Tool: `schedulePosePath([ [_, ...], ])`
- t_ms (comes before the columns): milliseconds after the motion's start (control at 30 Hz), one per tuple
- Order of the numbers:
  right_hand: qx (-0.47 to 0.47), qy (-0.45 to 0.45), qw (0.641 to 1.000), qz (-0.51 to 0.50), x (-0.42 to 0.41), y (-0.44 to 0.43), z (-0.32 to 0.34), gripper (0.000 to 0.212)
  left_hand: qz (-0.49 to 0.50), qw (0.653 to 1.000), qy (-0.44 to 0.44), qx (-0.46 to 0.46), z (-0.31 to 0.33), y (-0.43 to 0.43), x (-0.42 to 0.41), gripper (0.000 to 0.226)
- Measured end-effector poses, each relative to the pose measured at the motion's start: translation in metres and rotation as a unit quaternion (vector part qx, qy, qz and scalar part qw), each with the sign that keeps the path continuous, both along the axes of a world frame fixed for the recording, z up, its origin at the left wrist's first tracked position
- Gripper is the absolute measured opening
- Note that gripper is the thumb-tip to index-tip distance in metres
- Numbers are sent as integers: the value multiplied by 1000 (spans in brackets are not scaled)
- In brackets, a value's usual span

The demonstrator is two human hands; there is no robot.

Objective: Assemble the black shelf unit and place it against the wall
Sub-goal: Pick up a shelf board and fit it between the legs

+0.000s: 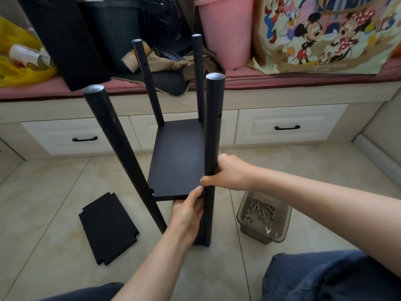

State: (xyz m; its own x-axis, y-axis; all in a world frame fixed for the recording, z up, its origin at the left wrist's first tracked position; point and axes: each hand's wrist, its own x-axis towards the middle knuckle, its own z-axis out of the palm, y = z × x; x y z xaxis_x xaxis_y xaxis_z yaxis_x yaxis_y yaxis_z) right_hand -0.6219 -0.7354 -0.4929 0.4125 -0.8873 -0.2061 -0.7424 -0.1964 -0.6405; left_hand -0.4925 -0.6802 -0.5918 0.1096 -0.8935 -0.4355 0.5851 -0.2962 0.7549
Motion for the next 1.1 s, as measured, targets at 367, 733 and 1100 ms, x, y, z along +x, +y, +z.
schedulePosePath([
  [367, 24, 41, 996, 78, 7, 13, 15, 22, -75, 997, -23, -19, -6, 9, 30, 28],
  [733, 36, 48, 988, 144, 32, 32, 20, 34, -49, 995, -83, 16, -10, 25, 58, 30],
  [1100, 48, 98, 969, 223, 51, 39, 24, 42, -45, 995, -93, -7, -13, 42, 78, 29],
])
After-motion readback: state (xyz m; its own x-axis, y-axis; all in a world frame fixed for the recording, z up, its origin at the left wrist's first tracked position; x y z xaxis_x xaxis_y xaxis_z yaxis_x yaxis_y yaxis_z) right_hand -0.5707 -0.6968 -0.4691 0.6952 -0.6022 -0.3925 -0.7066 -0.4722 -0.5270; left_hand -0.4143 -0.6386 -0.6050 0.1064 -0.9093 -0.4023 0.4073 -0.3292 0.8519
